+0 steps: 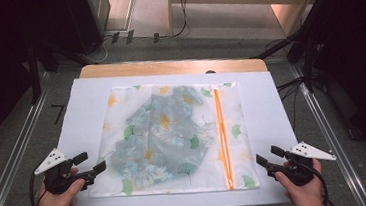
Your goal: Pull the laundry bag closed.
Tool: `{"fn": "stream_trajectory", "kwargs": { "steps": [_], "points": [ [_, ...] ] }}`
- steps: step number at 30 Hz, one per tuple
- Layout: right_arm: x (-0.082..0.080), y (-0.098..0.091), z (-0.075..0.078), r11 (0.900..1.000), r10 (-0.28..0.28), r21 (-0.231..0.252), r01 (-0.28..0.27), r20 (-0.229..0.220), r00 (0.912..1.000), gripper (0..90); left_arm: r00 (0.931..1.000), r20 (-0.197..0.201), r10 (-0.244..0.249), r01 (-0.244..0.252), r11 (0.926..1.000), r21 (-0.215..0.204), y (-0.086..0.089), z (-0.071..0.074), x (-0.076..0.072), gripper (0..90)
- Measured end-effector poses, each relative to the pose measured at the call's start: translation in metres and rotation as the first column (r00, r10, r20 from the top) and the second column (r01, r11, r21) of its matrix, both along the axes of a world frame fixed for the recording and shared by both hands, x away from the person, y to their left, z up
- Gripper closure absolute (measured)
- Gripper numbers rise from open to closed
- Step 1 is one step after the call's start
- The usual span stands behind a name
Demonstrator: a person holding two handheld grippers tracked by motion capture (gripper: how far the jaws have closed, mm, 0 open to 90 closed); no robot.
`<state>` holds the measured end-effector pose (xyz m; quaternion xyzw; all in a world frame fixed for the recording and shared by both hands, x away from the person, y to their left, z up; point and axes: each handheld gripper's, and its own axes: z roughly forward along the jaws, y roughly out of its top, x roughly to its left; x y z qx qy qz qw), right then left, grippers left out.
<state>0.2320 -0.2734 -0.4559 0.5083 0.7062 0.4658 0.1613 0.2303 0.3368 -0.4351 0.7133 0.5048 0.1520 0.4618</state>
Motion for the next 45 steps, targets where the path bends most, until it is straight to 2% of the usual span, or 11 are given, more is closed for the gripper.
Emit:
{"fn": "stream_trajectory", "kwargs": {
  "steps": [3, 6, 7, 12, 19, 22, 24, 29, 32, 41, 45],
  "points": [
    [0.000, 0.002, 0.000, 0.9998, 0.004, 0.021, -0.003, -0.026, 0.9996, 39.0, 0.9999, -0.001, -0.013, 0.013, 0.9998, 0.012, -0.005, 0.000, 0.000, 38.7],
    [-0.001, 0.008, 0.000, 0.9999, -0.016, -0.001, 0.016, -0.043, 0.9989, 47.7, 0.9963, -0.086, -0.002, 0.003, 0.9998, 0.019, -0.013, -0.005, 0.003, 59.5],
    [-0.001, 0.008, 0.000, 0.9999, -0.016, -0.001, 0.016, -0.043, 0.9989, 47.7, 0.9948, -0.102, -0.004, 0.007, 0.9997, 0.024, -0.016, -0.006, 0.004, 59.5],
    [-0.002, 0.021, 0.004, 0.9968, 0.081, 0.006, -0.080, -0.042, 0.9959, 67.0, 0.9969, -0.073, -0.027, 0.029, 0.9994, 0.020, -0.038, -0.004, 0.006, 84.9],
    [-0.005, 0.040, 0.001, 0.9831, 0.178, 0.053, -0.175, -0.052, 0.9826, 72.6, 0.9897, -0.072, -0.124, 0.125, 0.9922, 0.008, -0.066, -0.004, 0.010, 90.0],
    [-0.005, 0.052, -0.002, 0.9747, 0.223, 0.006, -0.223, -0.062, 0.9728, 71.2, 0.9841, -0.075, -0.161, 0.163, 0.9863, 0.024, -0.082, -0.005, 0.010, 90.0],
    [-0.006, 0.060, -0.004, 0.9696, 0.244, -0.013, -0.244, -0.033, 0.9693, 69.8, 0.9778, -0.077, -0.195, 0.197, 0.9800, 0.025, -0.093, -0.005, 0.011, 90.0],
    [-0.008, 0.069, -0.003, 0.9598, 0.280, 0.007, -0.281, -0.095, 0.9553, 82.1, 0.9574, -0.084, -0.276, 0.280, 0.9597, 0.030, -0.127, -0.007, 0.008, 90.0],
    [-0.009, 0.071, -0.004, 0.9569, 0.289, 0.005, -0.291, -0.134, 0.9480, 88.3, 0.9383, -0.090, -0.334, 0.338, 0.9407, 0.031, -0.153, -0.010, 0.008, 90.0],
    [-0.008, 0.076, -0.011, 0.9485, 0.312, 0.015, -0.316, -0.215, 0.9255, 82.6, 0.8794, -0.105, -0.464, 0.471, 0.8808, 0.049, -0.225, -0.020, 0.003, 90.0],
    [-0.008, 0.077, -0.013, 0.9474, 0.315, 0.015, -0.320, -0.222, 0.9228, 81.4, 0.8659, -0.110, -0.488, 0.495, 0.8676, 0.047, -0.243, -0.024, 0.003, 90.0]
  ]
}}
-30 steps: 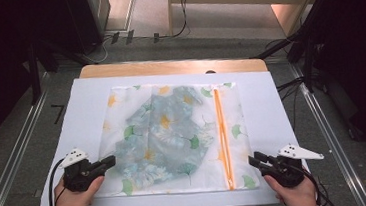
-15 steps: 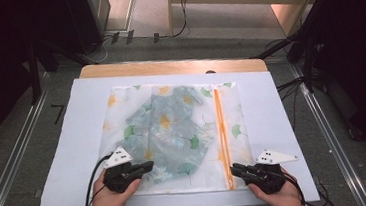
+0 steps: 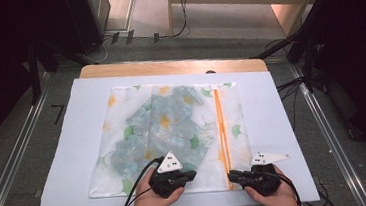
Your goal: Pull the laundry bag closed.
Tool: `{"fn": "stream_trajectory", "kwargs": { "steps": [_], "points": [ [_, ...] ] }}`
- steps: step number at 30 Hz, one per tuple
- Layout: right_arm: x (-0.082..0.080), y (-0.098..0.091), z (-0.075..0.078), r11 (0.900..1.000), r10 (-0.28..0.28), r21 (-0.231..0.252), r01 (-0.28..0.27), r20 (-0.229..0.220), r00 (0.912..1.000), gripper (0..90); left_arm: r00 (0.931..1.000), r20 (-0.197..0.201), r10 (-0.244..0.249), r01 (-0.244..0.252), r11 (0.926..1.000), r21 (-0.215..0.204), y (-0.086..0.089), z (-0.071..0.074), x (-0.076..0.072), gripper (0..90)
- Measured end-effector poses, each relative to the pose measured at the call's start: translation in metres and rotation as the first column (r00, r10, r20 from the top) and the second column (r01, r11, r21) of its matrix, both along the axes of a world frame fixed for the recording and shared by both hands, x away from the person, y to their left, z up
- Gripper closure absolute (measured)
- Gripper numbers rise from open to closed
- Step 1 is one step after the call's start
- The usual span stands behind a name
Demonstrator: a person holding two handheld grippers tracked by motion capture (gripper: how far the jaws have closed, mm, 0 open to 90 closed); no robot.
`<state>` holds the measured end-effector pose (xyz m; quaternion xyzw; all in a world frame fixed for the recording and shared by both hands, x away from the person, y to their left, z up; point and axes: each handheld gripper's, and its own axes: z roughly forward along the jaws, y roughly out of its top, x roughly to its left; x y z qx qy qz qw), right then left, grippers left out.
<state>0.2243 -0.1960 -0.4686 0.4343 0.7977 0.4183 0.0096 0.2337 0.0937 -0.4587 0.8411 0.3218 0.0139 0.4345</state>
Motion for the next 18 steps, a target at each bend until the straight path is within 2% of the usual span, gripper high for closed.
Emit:
{"fn": "stream_trajectory", "kwargs": {
  "steps": [5, 7, 9, 10, 11, 12, 18],
  "points": [
    [0.001, 0.004, -0.003, 0.9998, 0.005, -0.018, -0.005, -0.015, 0.9999, 74.8, 0.9990, -0.020, -0.041, 0.041, 0.9992, 0.005, -0.017, -0.006, -0.001, 90.0],
    [0.002, 0.007, -0.005, 0.9988, 0.004, -0.048, -0.006, -0.031, 0.9995, 69.6, 0.9978, -0.025, -0.062, 0.063, 0.9979, 0.019, -0.023, -0.010, -0.002, 90.0],
    [0.001, 0.009, -0.006, 0.9983, 0.012, -0.057, -0.013, -0.028, 0.9995, 73.6, 0.9960, -0.032, -0.084, 0.085, 0.9955, 0.041, -0.030, -0.015, -0.003, 90.0],
    [0.000, 0.011, -0.006, 0.9967, 0.027, -0.076, -0.029, -0.030, 0.9992, 80.1, 0.9953, -0.034, -0.091, 0.093, 0.9943, 0.052, -0.031, -0.017, -0.003, 90.0],
    [0.000, 0.011, -0.006, 0.9967, 0.027, -0.076, -0.029, -0.030, 0.9992, 80.1, 0.9946, -0.034, -0.098, 0.100, 0.9928, 0.067, -0.032, -0.019, -0.004, 90.0],
    [0.000, 0.011, -0.006, 0.9956, 0.032, -0.087, -0.034, -0.026, 0.9991, 84.6, 0.9943, -0.034, -0.101, 0.103, 0.9924, 0.068, -0.032, -0.020, -0.004, 90.0],
    [0.001, 0.005, -0.003, 0.9983, 0.029, -0.049, -0.031, -0.026, 0.9992, 86.0, 0.9948, -0.031, -0.097, 0.099, 0.9928, 0.068, -0.032, -0.020, -0.005, 90.0]
  ]
}}
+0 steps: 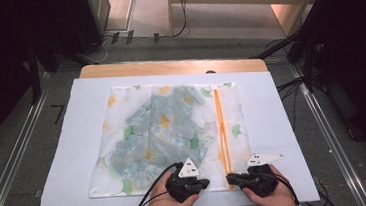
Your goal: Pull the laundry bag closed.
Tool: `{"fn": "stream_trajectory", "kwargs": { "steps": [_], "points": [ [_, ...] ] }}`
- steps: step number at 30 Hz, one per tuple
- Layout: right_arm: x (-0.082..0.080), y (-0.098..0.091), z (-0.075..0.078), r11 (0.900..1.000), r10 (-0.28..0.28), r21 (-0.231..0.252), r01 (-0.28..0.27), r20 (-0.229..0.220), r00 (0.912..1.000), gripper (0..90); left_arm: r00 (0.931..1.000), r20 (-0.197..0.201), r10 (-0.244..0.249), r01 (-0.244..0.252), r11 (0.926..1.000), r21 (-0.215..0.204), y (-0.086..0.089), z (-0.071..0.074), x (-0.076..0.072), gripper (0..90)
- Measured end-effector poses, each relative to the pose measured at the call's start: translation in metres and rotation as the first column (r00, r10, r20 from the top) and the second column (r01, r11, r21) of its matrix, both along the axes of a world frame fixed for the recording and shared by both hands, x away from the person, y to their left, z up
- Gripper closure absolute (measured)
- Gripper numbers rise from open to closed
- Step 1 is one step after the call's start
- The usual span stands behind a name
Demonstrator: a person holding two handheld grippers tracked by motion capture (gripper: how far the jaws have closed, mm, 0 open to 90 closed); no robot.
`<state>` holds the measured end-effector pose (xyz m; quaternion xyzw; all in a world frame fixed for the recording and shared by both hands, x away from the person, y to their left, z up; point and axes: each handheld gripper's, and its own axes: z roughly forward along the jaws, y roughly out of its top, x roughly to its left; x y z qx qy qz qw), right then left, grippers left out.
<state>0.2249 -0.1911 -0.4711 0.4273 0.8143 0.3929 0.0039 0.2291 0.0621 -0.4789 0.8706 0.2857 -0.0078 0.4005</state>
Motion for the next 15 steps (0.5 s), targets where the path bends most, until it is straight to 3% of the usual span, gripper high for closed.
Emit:
{"fn": "stream_trajectory", "kwargs": {
  "steps": [5, 10, 15],
  "points": [
    [-0.001, -0.003, 0.002, 0.9998, -0.009, 0.015, 0.009, 0.020, 0.9998, 88.6, 1.0000, -0.002, -0.001, 0.001, 1.0000, -0.004, 0.001, 0.000, 0.000, 90.0],
    [0.000, -0.013, 0.004, 0.9990, -0.021, 0.039, 0.021, -0.002, 0.9998, 90.0, 0.9999, -0.015, -0.002, 0.002, 1.0000, -0.006, 0.000, 0.000, 0.000, 89.2],
    [0.000, -0.013, 0.003, 0.9990, -0.017, 0.042, 0.017, -0.006, 0.9998, 90.0, 0.9999, -0.004, -0.015, 0.015, 0.9999, 0.001, -0.003, 0.001, -0.001, 88.6]
  ]
}}
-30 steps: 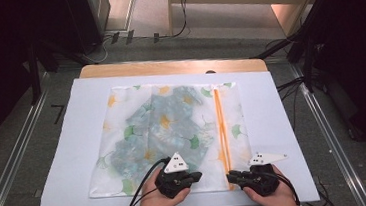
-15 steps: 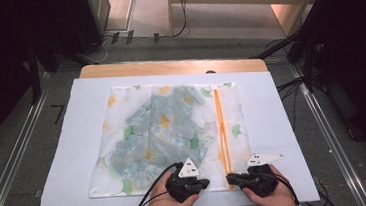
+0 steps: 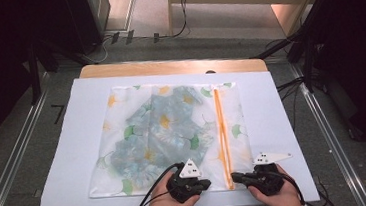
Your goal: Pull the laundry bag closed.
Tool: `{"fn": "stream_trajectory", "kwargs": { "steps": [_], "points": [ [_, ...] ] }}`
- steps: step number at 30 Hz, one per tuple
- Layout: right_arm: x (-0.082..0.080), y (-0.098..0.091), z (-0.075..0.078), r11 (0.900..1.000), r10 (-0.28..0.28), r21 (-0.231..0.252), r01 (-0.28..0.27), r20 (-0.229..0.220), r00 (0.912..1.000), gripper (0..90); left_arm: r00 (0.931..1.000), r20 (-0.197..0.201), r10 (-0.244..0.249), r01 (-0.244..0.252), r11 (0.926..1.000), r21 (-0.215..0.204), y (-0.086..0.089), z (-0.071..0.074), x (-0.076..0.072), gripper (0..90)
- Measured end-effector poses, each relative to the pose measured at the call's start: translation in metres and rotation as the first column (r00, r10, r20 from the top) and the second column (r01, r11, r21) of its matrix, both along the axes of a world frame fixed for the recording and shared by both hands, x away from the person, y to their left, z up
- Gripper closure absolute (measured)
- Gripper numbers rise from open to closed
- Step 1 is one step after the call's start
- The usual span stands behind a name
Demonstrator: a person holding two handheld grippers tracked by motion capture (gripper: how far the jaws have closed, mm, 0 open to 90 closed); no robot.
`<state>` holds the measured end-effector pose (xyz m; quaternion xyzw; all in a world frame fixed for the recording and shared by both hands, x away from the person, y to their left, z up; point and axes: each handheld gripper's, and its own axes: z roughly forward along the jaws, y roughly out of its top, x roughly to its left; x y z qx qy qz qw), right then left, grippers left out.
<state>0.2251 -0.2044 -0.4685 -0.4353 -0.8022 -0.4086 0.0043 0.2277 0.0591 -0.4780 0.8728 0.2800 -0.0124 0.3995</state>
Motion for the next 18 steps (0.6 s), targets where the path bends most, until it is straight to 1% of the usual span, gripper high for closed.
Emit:
{"fn": "stream_trajectory", "kwargs": {
  "steps": [1, 2, 3, 4, 5, 7, 8, 9, 10, 11, 12, 13, 14, 15, 17, 18],
  "points": [
    [0.000, 0.001, 0.000, 0.9999, -0.014, -0.003, 0.014, 0.003, 0.9999, 87.2, 1.0000, 0.004, -0.003, 0.003, 1.0000, 0.006, 0.000, 0.000, 0.000, 88.6],
    [0.001, 0.002, 0.000, 0.9995, -0.029, -0.011, 0.029, 0.002, 0.9996, 83.9, 1.0000, 0.006, -0.004, 0.004, 1.0000, 0.003, 0.000, 0.000, 0.000, 88.7],
    [0.001, 0.003, -0.001, 0.9990, -0.039, -0.023, 0.039, 0.006, 0.9992, 83.4, 1.0000, 0.007, -0.005, 0.005, 1.0000, 0.001, 0.000, 0.000, 0.000, 88.9],
    [0.002, 0.004, -0.002, 0.9980, -0.052, -0.035, 0.052, -0.021, 0.9984, 83.1, 1.0000, 0.008, -0.004, 0.004, 1.0000, -0.001, 0.000, -0.001, 0.000, 89.3],
    [0.002, 0.004, -0.002, 0.9980, -0.052, -0.035, 0.052, -0.021, 0.9984, 83.1, 1.0000, 0.007, -0.002, 0.002, 1.0000, -0.005, 0.001, -0.001, 0.000, 89.3],
    [0.002, 0.004, -0.004, 0.9978, -0.065, -0.018, 0.064, -0.061, 0.9960, 82.4, 1.0000, 0.005, -0.003, 0.003, 0.9999, -0.011, 0.002, -0.002, 0.000, 89.5],
    [0.004, 0.003, -0.007, 0.9968, -0.079, 0.000, 0.079, -0.100, 0.9919, 82.8, 1.0000, 0.003, -0.001, 0.001, 0.9999, -0.013, 0.002, -0.002, 0.000, 89.5],
    [0.004, 0.003, -0.007, 0.9968, -0.079, 0.000, 0.079, -0.100, 0.9919, 82.8, 1.0000, 0.003, -0.002, 0.002, 0.9998, -0.019, 0.002, -0.003, 0.000, 89.5],
    [0.005, 0.003, -0.007, 0.9951, -0.089, 0.030, 0.094, -0.136, 0.9867, 79.3, 1.0000, 0.005, -0.002, 0.002, 0.9998, -0.022, 0.002, -0.003, 0.000, 89.5],
    [0.005, 0.003, -0.007, 0.9951, -0.089, 0.030, 0.094, -0.136, 0.9867, 79.3, 1.0000, 0.005, -0.002, 0.002, 0.9998, -0.022, 0.002, -0.003, 0.000, 89.5],
    [0.007, 0.004, -0.007, 0.9923, -0.100, 0.054, 0.112, -0.181, 0.9784, 75.9, 1.0000, 0.005, -0.003, 0.003, 0.9998, -0.020, 0.003, -0.003, 0.000, 89.5],
    [0.007, 0.004, -0.007, 0.9923, -0.100, 0.054, 0.112, -0.181, 0.9784, 75.9, 1.0000, 0.005, -0.003, 0.003, 0.9998, -0.021, 0.003, -0.003, 0.000, 89.5],
    [0.008, 0.006, -0.007, 0.9916, -0.100, 0.060, 0.114, -0.201, 0.9745, 75.3, 1.0000, 0.004, -0.003, 0.003, 0.9998, -0.022, 0.003, -0.003, 0.000, 89.5],
    [0.008, 0.010, -0.009, 0.9924, -0.086, 0.067, 0.103, -0.215, 0.9729, 75.6, 1.0000, 0.001, -0.002, 0.002, 0.9997, -0.023, 0.003, -0.003, 0.000, 89.5],
    [0.008, 0.012, -0.009, 0.9933, -0.081, 0.063, 0.097, -0.212, 0.9739, 76.2, 1.0000, 0.000, 0.000, 0.000, 0.9997, -0.025, 0.003, -0.003, 0.000, 89.4],
    [0.007, 0.016, -0.008, 0.9953, -0.073, 0.047, 0.084, -0.196, 0.9778, 77.8, 1.0000, 0.001, 0.000, 0.000, 0.9997, -0.025, 0.003, -0.003, 0.000, 89.4]
  ]
}}
